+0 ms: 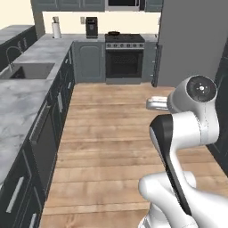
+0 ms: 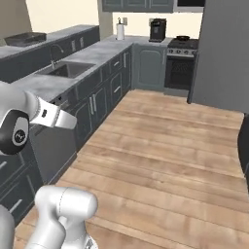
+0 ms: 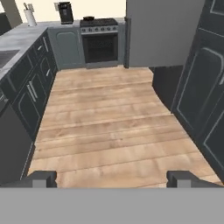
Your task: Place the cold items (cucumber and broccoli) from the fridge in one tupperware on the dining counter. Place the warm items (kebab skewer and hot dog) in the stove area in another tupperware.
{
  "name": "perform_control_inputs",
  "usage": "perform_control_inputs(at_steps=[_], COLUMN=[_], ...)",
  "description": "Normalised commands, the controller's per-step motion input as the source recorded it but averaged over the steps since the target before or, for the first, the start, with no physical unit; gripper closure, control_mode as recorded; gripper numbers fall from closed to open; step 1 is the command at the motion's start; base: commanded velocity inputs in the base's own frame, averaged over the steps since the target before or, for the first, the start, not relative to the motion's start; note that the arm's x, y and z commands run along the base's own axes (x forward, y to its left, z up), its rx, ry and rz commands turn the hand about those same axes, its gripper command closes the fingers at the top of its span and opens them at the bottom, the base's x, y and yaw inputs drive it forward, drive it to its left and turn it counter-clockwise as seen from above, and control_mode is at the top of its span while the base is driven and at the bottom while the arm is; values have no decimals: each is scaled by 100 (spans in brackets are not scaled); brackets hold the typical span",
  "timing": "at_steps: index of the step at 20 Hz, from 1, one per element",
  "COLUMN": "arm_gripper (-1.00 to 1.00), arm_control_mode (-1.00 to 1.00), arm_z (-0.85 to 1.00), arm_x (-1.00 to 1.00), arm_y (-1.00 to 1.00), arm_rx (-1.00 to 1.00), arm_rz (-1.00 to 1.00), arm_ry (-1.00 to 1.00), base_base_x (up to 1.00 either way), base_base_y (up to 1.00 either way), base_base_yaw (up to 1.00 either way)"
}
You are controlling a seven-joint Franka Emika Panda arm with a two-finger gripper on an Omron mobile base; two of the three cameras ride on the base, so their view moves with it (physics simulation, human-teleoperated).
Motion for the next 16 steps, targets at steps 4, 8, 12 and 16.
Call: perform_control_inputs(at_steps=[4, 8, 12, 16], arm_gripper=[-100, -100, -100, -100], arm_control_mode=[100, 100, 100, 100], arm_z=[0, 0, 0, 0], arm_x=[0, 0, 0, 0], arm_y=[0, 0, 0, 0], arm_rx=[0, 0, 0, 0], arm_rz=[0, 0, 0, 0], arm_ry=[0, 0, 0, 0], base_base_x=[100, 100, 100, 100], base_base_y=[-30, -25, -16, -14], base_base_yaw=[24, 0, -4, -5])
